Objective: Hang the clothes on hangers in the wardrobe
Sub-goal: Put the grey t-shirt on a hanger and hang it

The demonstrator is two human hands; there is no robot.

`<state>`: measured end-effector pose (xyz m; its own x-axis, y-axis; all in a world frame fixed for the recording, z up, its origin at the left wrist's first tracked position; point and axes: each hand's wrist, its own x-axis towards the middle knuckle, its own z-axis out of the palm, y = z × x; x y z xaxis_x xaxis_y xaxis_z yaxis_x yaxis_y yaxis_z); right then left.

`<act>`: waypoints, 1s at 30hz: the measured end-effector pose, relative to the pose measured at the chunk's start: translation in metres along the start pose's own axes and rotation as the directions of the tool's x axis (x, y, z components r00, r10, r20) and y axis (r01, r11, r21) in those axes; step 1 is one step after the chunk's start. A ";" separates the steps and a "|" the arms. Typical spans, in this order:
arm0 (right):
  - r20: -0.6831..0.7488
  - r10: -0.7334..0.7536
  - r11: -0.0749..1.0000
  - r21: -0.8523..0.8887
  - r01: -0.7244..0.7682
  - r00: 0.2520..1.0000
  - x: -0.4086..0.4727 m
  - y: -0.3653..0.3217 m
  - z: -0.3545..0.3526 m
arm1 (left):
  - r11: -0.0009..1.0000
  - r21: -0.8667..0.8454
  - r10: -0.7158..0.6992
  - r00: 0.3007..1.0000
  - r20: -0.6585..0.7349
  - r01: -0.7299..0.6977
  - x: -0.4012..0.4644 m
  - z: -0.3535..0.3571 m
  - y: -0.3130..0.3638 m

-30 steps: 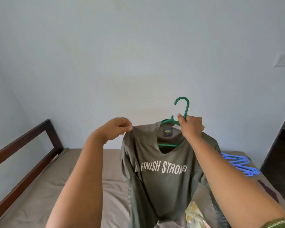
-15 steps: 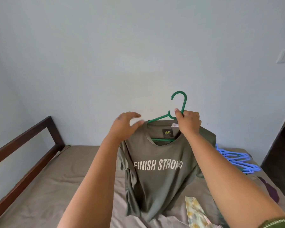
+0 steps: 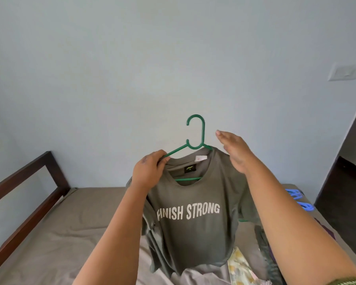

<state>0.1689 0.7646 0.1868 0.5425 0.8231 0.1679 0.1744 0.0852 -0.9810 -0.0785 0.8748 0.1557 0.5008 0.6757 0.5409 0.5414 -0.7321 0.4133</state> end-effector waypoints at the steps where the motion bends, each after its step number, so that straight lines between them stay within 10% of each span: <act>1: -0.061 -0.037 0.997 -0.071 0.032 0.997 0.000 0.007 -0.009 | 1.000 0.000 -0.013 1.000 -0.006 0.013 0.000 -0.001 -0.005; 4: -0.219 -0.232 0.893 -0.434 0.119 0.948 -0.006 0.037 -0.024 | 0.999 -0.021 -0.034 0.999 -0.029 0.033 0.002 -0.004 -0.011; 10: -0.261 -0.492 0.835 -0.413 0.365 0.830 -0.017 0.058 -0.011 | 0.997 -0.026 -0.068 0.997 -0.044 0.066 0.007 -0.011 -0.015; 22: -0.201 -0.399 0.862 -0.414 0.291 0.895 0.016 -0.012 -0.011 | 0.990 -0.091 0.093 0.983 -0.159 -0.108 0.004 -0.016 -0.032; 25: 0.065 -0.212 0.719 -0.665 0.200 0.975 0.022 -0.013 -0.013 | 0.994 -0.096 0.028 0.982 -0.189 -0.047 0.006 -0.016 -0.028; 30: 0.030 -0.242 0.850 -0.476 0.227 0.970 0.009 0.002 -0.016 | 0.996 -0.033 -0.087 0.951 -0.296 0.081 0.008 -0.017 -0.032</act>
<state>0.1871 0.7635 0.1875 0.4596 0.7943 0.3973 0.6619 -0.0080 -0.7495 -0.1031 0.9020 0.1593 0.2296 0.6809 0.6954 0.5577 -0.6776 0.4794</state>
